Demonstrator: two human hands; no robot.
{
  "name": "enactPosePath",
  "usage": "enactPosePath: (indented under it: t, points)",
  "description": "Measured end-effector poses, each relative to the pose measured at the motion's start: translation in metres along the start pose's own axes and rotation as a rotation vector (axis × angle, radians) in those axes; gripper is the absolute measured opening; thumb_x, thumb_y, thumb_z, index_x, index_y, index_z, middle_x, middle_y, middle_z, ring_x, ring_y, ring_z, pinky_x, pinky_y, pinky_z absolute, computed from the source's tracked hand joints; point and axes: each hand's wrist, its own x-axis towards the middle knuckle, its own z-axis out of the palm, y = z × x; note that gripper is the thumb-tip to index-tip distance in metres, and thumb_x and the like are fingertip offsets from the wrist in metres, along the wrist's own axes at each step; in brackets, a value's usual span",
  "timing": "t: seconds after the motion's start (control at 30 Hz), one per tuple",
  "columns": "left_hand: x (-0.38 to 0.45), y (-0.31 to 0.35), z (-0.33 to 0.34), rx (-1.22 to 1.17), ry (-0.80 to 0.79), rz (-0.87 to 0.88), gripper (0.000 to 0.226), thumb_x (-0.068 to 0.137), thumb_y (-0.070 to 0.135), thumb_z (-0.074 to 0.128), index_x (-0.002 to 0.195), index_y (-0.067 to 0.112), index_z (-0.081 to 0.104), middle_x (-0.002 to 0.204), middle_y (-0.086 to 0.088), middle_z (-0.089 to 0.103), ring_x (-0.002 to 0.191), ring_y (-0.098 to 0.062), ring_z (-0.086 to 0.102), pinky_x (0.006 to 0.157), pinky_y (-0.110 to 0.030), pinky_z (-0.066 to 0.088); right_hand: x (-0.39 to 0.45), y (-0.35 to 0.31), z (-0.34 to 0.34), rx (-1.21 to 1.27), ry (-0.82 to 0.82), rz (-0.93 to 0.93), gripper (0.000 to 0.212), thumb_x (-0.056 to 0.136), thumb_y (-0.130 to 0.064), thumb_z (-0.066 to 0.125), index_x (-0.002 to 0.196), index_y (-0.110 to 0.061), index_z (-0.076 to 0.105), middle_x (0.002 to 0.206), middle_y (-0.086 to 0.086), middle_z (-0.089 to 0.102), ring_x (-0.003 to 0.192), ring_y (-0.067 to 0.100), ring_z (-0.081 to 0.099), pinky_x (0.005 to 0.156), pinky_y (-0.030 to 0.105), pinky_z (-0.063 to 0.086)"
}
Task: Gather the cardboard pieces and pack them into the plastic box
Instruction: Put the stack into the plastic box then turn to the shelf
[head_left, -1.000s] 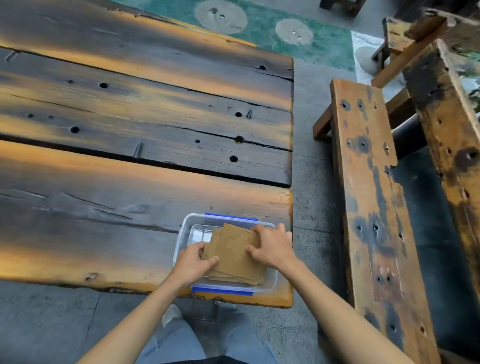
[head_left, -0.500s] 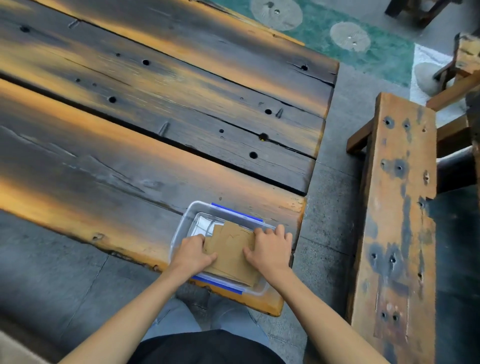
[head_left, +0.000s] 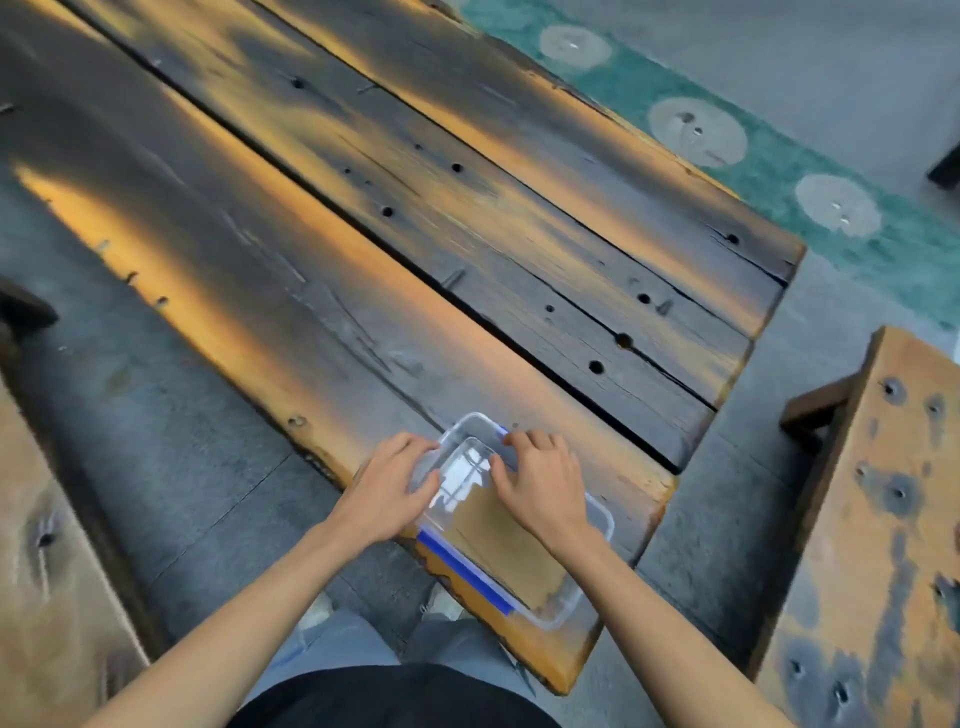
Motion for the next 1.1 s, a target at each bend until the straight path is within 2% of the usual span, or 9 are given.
enactPosePath:
  t: [0.1,0.2,0.27,0.33,0.4,0.6,0.73,1.1]
  points:
    - [-0.015,-0.023,-0.026,0.018,0.2,-0.065,0.052,0.098,0.033,0.06,0.146,0.015,0.052,0.149,-0.003,0.05,0.139,-0.024,0.044,0.113,-0.038,0.037,0.018,-0.038,-0.001,0.022,0.021,-0.157,0.05,0.095,-0.049,0.049,0.138,-0.024,0.058,0.147,0.002,0.054,0.134,0.024,0.047,0.101,0.042,0.045]
    - [-0.035,-0.052,-0.055,0.072,0.307,-0.178,0.07,0.098,0.039,0.059,0.158,0.014,0.034,0.169,-0.002,0.026,0.156,-0.025,0.02,0.122,-0.047,0.031,0.032,-0.079,-0.001,-0.019,0.029,-0.285,0.062,0.093,-0.057,0.048,0.147,-0.025,0.048,0.162,0.005,0.037,0.148,0.027,0.032,0.109,0.045,0.04]
    - [-0.056,-0.073,-0.076,0.109,0.368,-0.262,0.077,0.098,0.052,0.05,0.162,0.017,0.024,0.173,0.0,0.014,0.16,-0.027,0.007,0.125,-0.048,0.025,0.038,-0.11,0.001,-0.029,0.028,-0.359,0.07,0.091,-0.062,0.048,0.151,-0.027,0.041,0.167,0.004,0.027,0.154,0.026,0.022,0.112,0.048,0.038]
    - [-0.08,-0.091,-0.097,0.134,0.437,-0.331,0.086,0.091,0.065,0.033,0.163,0.02,0.021,0.173,-0.002,0.009,0.16,-0.03,0.001,0.127,-0.046,0.016,0.042,-0.14,0.002,-0.033,0.035,-0.425,0.075,0.09,-0.065,0.047,0.155,-0.03,0.036,0.169,0.002,0.02,0.156,0.024,0.015,0.113,0.048,0.037]
    - [-0.108,-0.11,-0.117,0.146,0.512,-0.391,0.089,0.087,0.068,0.026,0.163,0.022,0.021,0.173,-0.004,0.007,0.159,-0.034,-0.002,0.127,-0.049,0.015,0.042,-0.172,0.003,-0.041,0.051,-0.496,0.078,0.09,-0.068,0.047,0.157,-0.031,0.032,0.17,0.0,0.017,0.157,0.023,0.011,0.115,0.046,0.035]
    - [-0.191,-0.157,-0.157,0.155,0.694,-0.535,0.085,0.088,0.065,0.03,0.163,0.024,0.023,0.173,-0.002,0.003,0.159,-0.035,-0.007,0.125,-0.057,0.017,0.026,-0.266,0.012,-0.051,0.066,-0.679,0.082,0.091,-0.071,0.042,0.16,-0.03,0.025,0.171,0.0,0.013,0.158,0.022,0.007,0.123,0.044,0.023]
    - [-0.246,-0.18,-0.175,0.16,0.758,-0.63,0.088,0.086,0.067,0.028,0.163,0.027,0.017,0.173,-0.001,-0.001,0.159,-0.035,-0.009,0.123,-0.06,0.016,0.003,-0.328,0.019,-0.039,0.04,-0.799,0.082,0.091,-0.069,0.044,0.16,-0.032,0.022,0.171,0.0,0.012,0.158,0.02,0.004,0.126,0.044,0.018]
    - [-0.419,-0.239,-0.195,0.228,0.95,-0.891,0.085,0.09,0.068,0.024,0.164,0.028,0.014,0.174,0.0,-0.004,0.159,-0.033,-0.009,0.123,-0.06,0.019,-0.09,-0.49,0.053,-0.015,0.01,-1.139,0.082,0.091,-0.07,0.042,0.16,-0.03,0.023,0.171,0.002,0.014,0.158,0.022,0.007,0.126,0.045,0.021]
